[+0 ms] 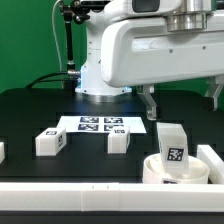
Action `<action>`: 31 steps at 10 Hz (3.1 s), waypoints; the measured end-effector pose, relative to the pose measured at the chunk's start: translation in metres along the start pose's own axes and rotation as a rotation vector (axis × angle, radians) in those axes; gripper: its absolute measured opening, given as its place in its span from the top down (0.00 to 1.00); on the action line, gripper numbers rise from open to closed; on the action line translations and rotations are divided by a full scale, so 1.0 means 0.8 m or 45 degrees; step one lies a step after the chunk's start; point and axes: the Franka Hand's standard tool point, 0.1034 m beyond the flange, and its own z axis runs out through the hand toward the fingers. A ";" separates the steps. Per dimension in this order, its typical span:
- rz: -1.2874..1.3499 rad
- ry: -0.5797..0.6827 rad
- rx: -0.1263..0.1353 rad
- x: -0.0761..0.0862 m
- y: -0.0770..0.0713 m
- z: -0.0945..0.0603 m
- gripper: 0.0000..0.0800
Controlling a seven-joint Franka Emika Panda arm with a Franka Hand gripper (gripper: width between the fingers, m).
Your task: Assemble stool
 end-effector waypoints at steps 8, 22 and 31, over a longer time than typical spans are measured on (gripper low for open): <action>-1.156 -0.080 -0.074 -0.004 0.002 0.009 0.19; -1.410 -0.132 -0.076 -0.013 -0.014 0.048 0.55; -0.467 -0.089 -0.044 -0.026 -0.011 0.058 0.57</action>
Offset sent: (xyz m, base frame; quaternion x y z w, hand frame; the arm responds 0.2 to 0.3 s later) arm 0.0017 0.0092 0.0009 -0.0528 -0.0170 -0.4576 0.8874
